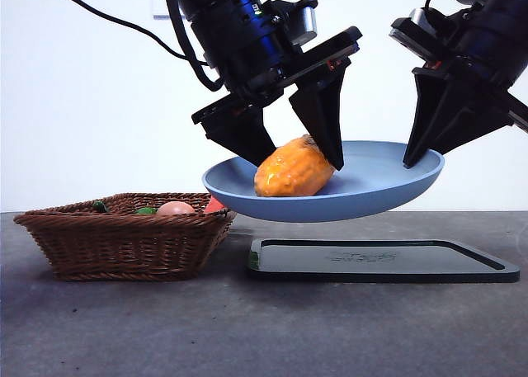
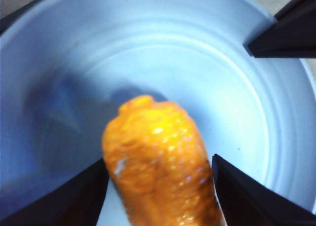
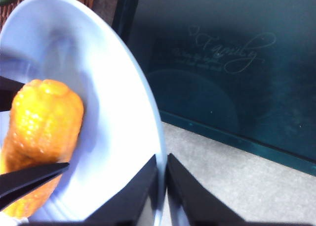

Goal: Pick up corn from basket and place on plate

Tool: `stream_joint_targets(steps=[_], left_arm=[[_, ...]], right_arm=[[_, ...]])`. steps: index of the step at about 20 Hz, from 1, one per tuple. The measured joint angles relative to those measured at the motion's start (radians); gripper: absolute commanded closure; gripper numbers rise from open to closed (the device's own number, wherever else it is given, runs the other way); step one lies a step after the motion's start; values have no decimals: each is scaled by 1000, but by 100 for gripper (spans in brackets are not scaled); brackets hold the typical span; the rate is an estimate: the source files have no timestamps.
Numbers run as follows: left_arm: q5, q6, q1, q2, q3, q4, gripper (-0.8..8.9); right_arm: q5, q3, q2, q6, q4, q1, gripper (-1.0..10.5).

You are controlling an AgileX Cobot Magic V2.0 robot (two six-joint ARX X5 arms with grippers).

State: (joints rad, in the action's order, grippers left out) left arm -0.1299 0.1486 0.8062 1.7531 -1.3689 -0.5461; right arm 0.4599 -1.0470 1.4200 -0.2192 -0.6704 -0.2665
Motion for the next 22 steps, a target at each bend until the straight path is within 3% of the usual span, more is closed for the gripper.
stream_joint_targets(steps=[14,22], left_arm=[[1,0,-1,-163,0,-32,474],[0,0,-1,-368,0,-50,474]], right_arm=[[7,0,0,-7,-6,0,945],[8,-4,69,-22,15,105,945]])
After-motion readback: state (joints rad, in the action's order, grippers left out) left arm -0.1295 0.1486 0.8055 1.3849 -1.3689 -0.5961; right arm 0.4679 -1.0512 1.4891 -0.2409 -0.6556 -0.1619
